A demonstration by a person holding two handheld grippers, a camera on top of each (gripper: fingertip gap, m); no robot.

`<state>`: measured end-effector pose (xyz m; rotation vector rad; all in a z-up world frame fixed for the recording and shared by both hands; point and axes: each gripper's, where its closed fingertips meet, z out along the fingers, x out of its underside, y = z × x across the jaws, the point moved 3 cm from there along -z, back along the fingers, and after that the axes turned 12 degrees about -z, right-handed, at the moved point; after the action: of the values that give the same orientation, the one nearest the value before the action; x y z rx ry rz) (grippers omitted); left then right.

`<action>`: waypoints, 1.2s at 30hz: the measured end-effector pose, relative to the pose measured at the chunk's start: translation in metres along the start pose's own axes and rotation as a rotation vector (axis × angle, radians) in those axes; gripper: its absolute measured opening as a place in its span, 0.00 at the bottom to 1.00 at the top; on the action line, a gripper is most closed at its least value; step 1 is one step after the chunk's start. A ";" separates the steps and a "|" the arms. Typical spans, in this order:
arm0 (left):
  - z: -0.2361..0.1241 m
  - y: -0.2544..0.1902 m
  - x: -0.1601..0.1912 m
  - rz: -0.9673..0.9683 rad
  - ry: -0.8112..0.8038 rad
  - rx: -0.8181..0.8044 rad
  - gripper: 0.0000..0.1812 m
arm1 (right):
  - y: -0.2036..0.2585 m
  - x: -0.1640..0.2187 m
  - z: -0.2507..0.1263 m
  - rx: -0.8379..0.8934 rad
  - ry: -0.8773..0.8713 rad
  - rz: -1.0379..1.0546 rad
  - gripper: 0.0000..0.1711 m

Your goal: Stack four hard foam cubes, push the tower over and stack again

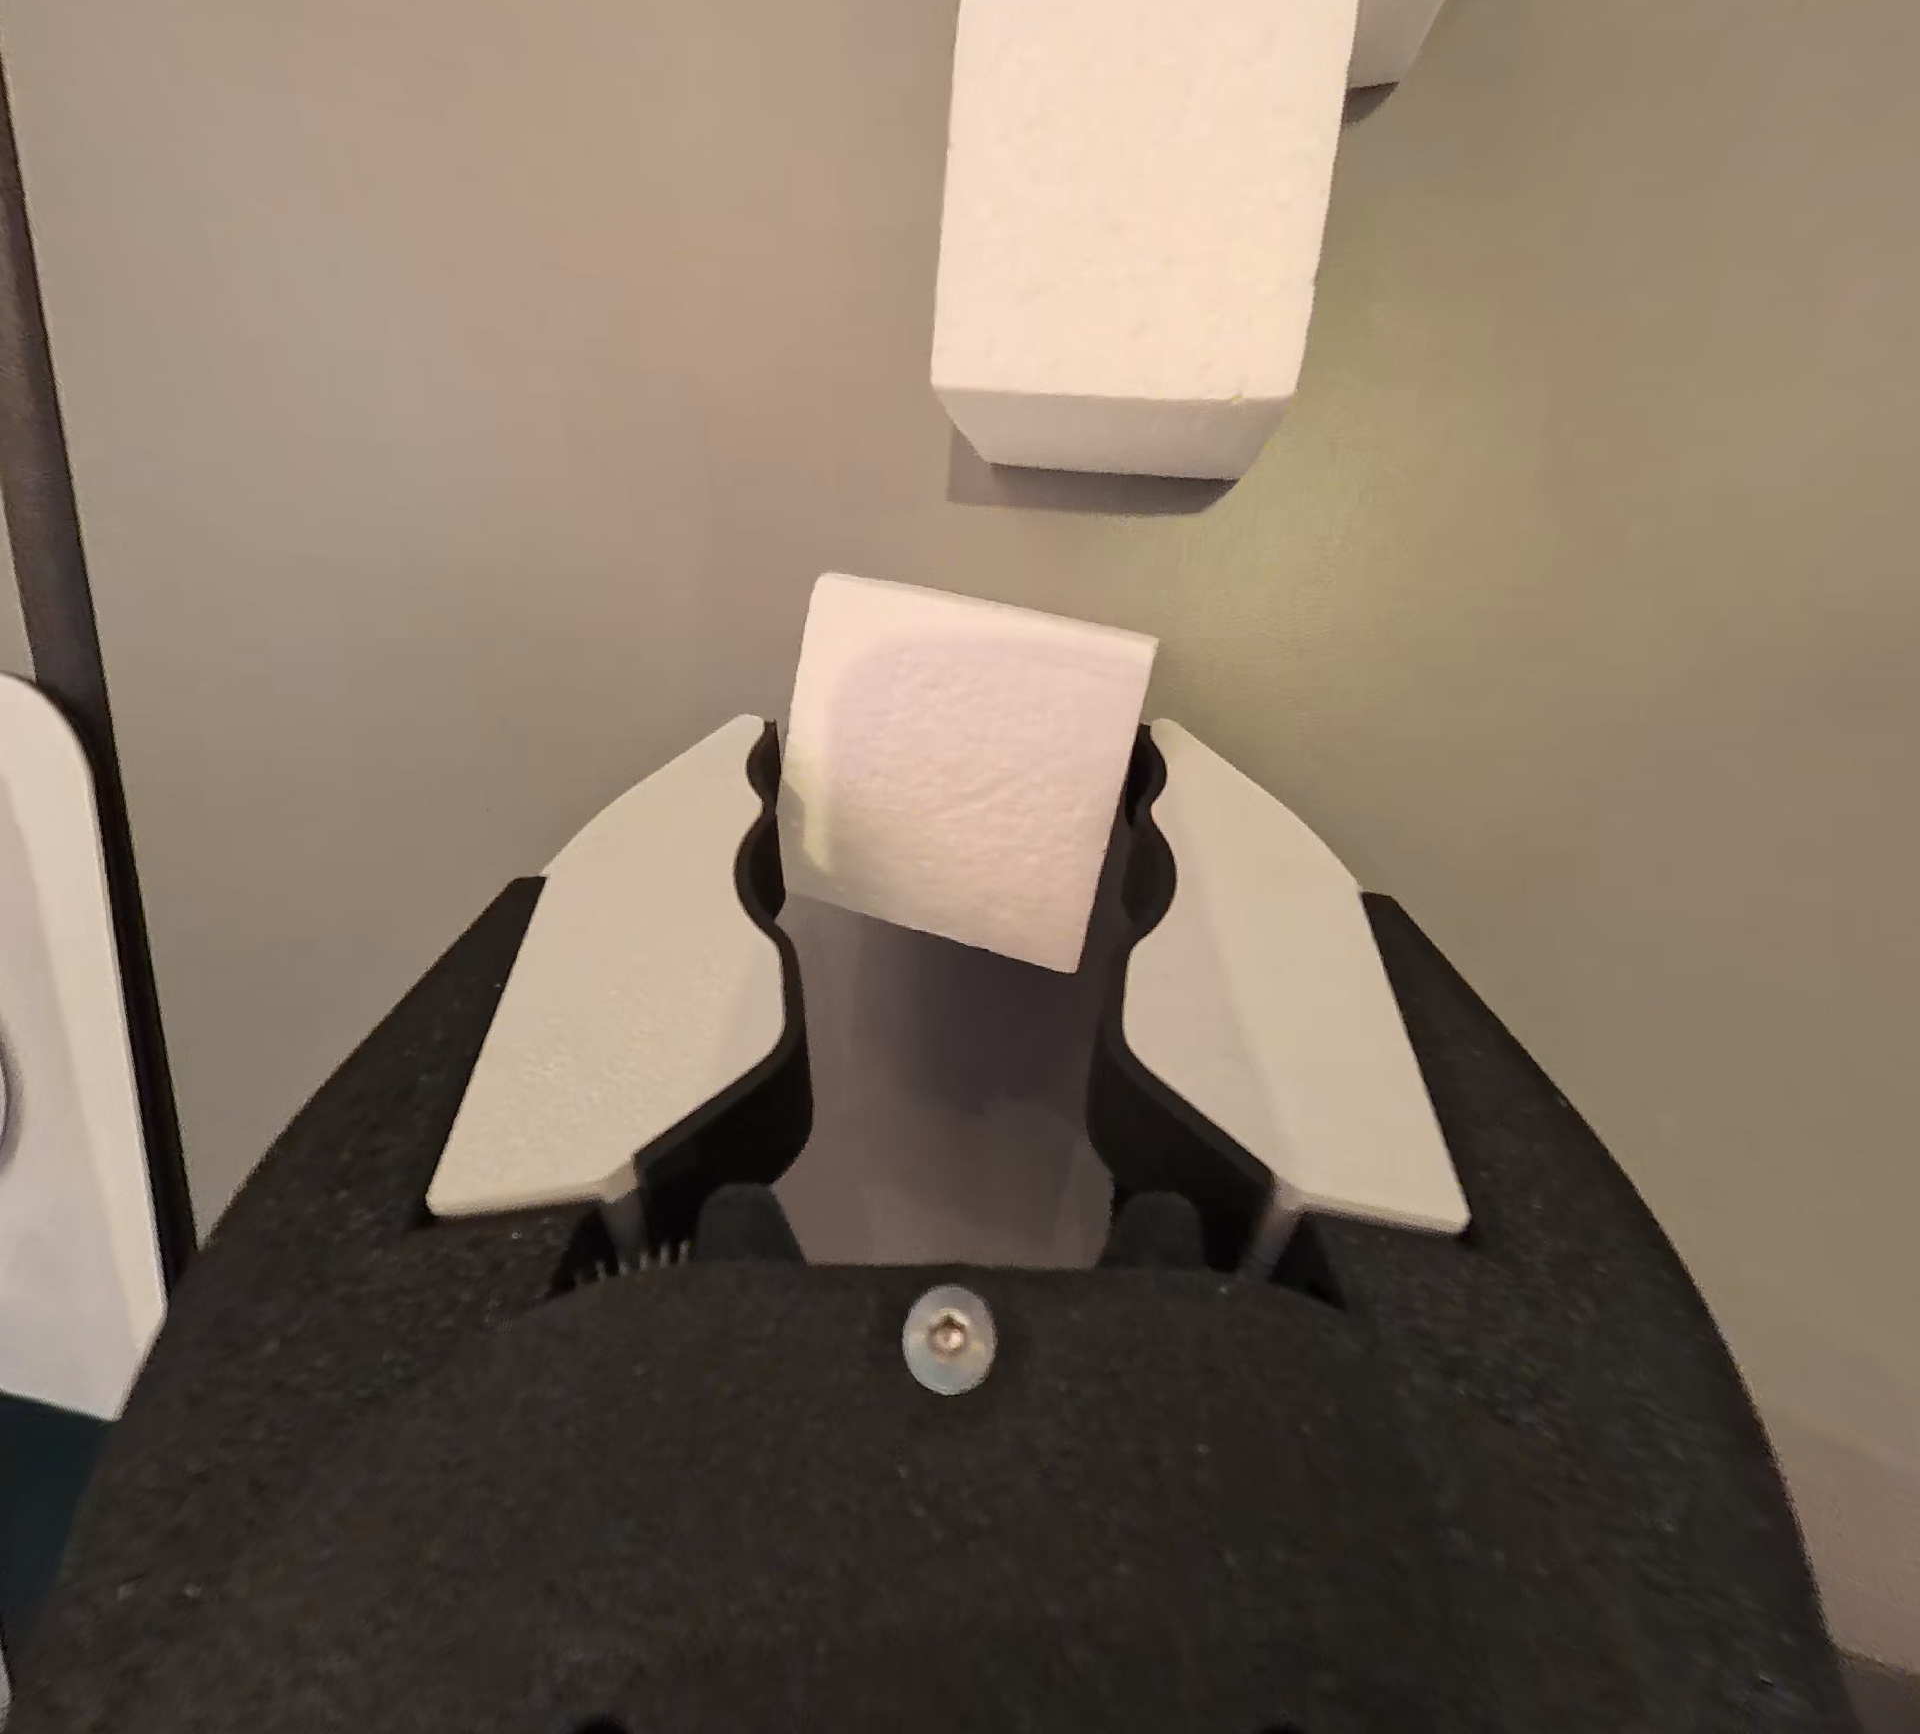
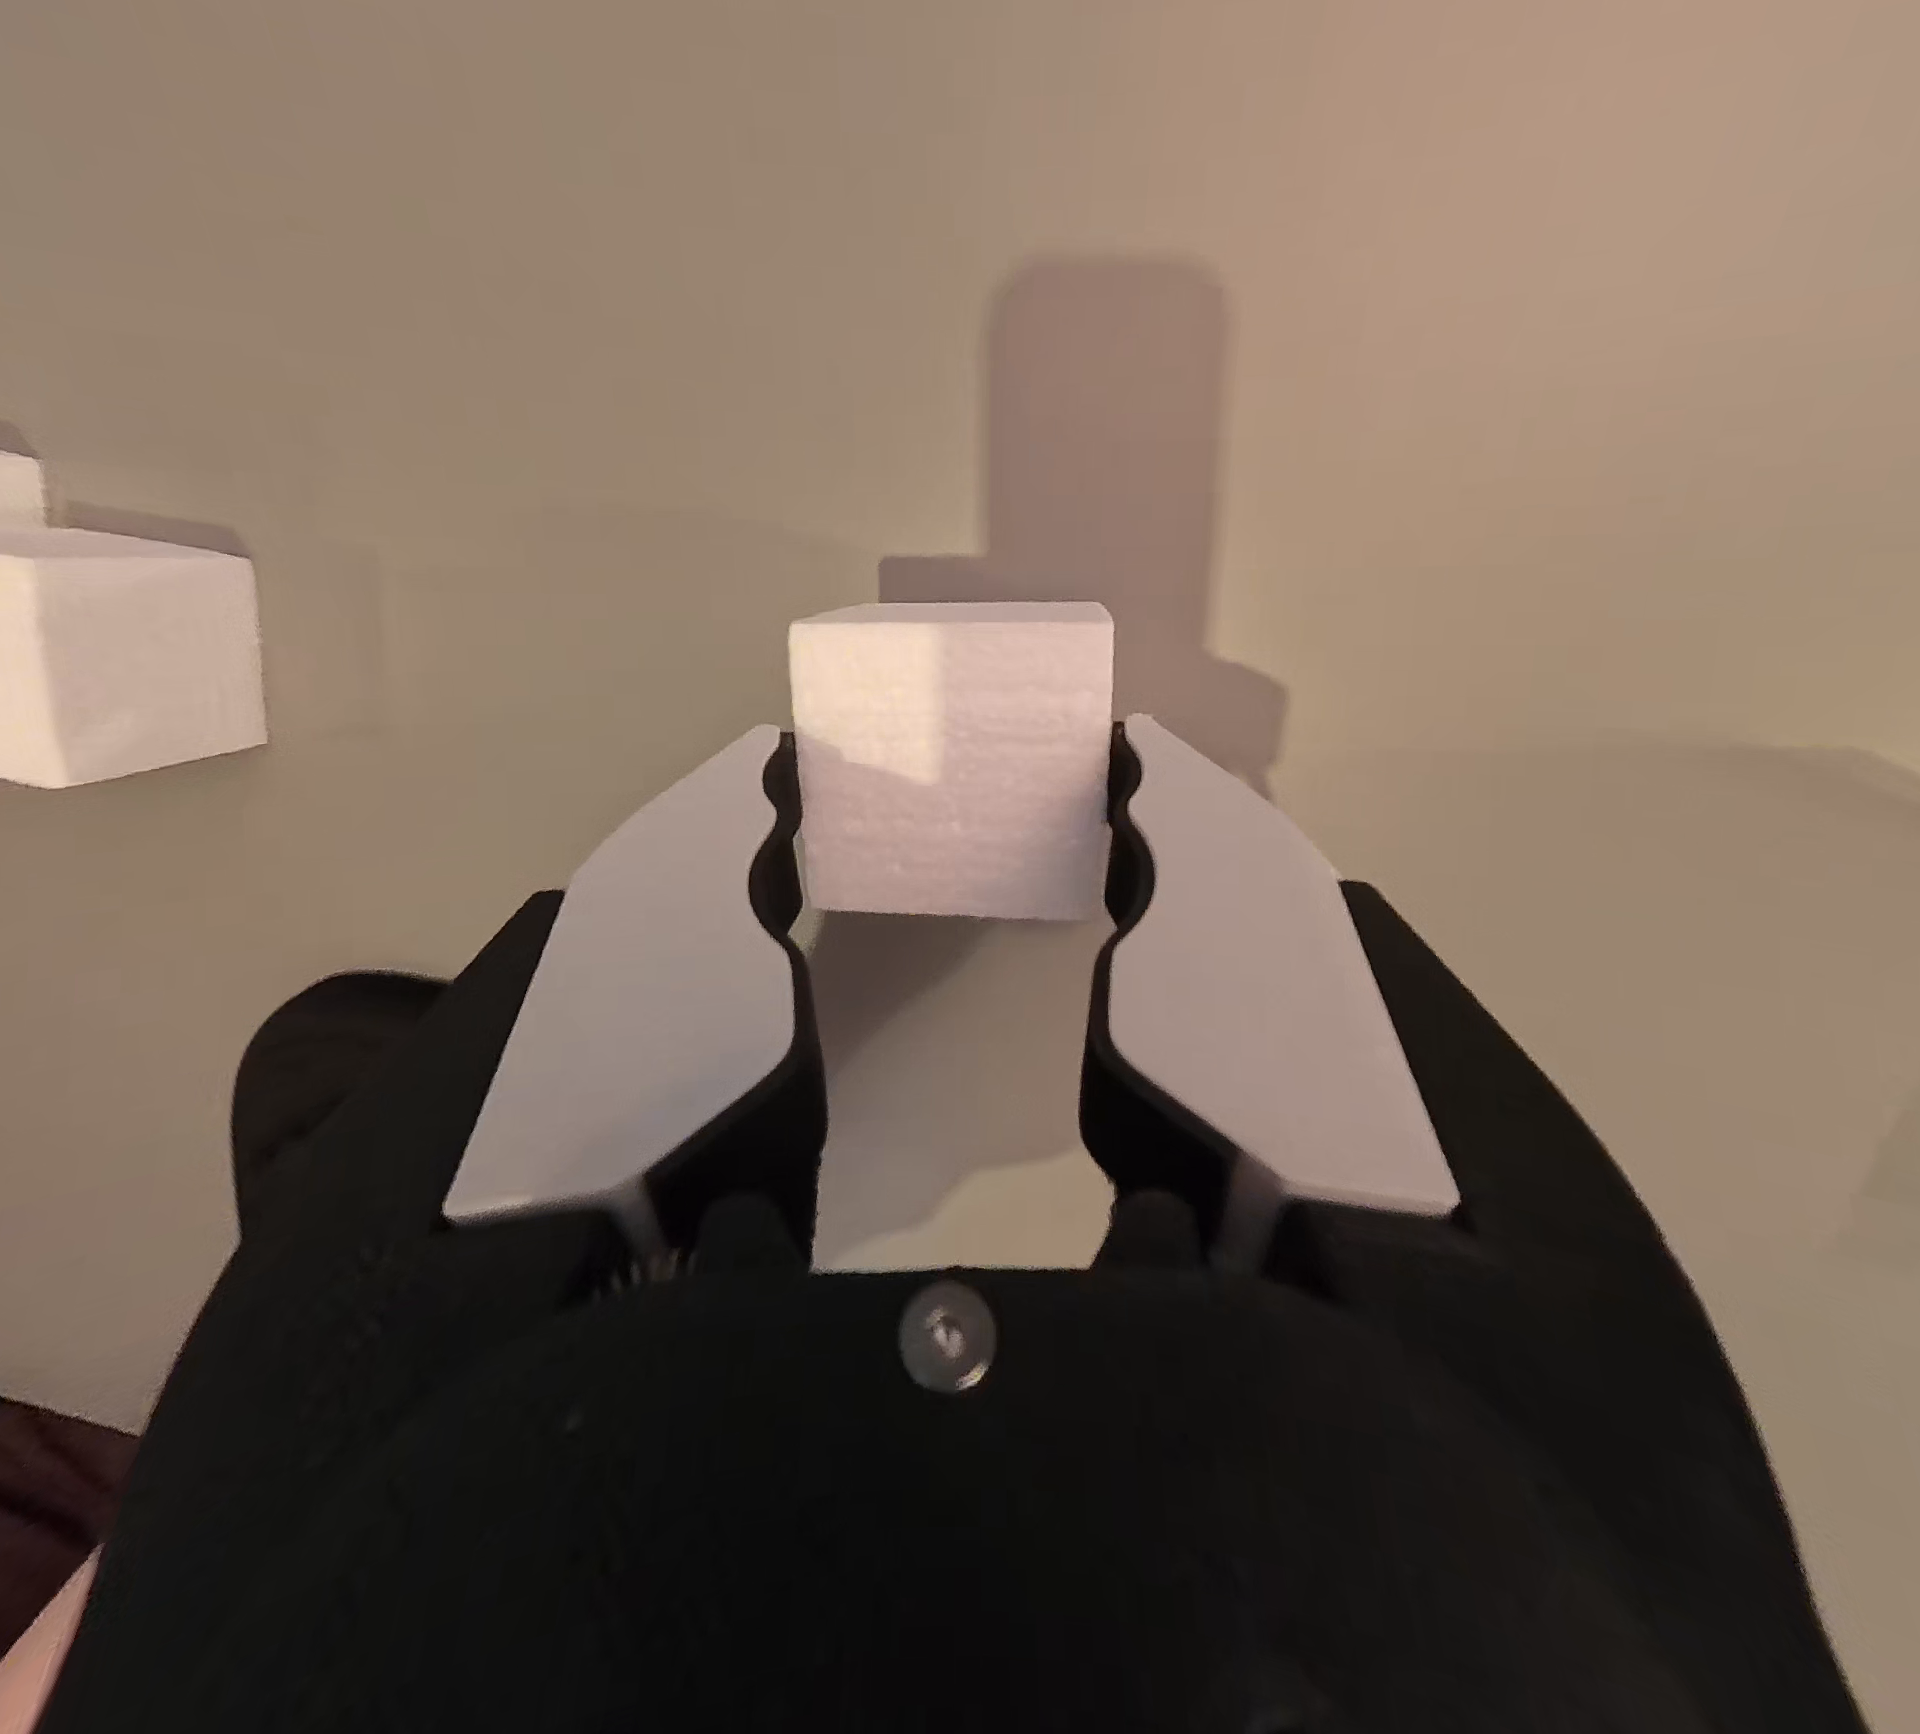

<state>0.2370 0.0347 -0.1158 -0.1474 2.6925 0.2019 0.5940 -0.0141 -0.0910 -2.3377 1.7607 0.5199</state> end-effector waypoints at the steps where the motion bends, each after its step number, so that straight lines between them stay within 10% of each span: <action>1: -0.004 0.001 0.001 -0.008 -0.004 0.000 0.35 | 0.005 -0.005 -0.006 -0.017 -0.035 -0.027 0.34; 10: -0.086 0.038 0.025 -0.143 -0.154 -0.137 0.35 | 0.185 -0.085 -0.050 -0.415 -0.453 -0.928 0.34; 14: -0.126 0.046 0.041 -0.202 -0.224 -0.198 0.35 | 0.235 -0.092 -0.029 -0.468 -0.323 -1.145 0.34; 36: -0.143 0.038 0.040 -0.188 -0.222 -0.239 0.35 | 0.256 -0.096 0.022 -0.379 -0.006 -1.268 0.34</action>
<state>0.1367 0.0462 -0.0004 -0.4230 2.4095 0.4532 0.3223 0.0051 -0.0563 -3.0161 -0.0814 0.5958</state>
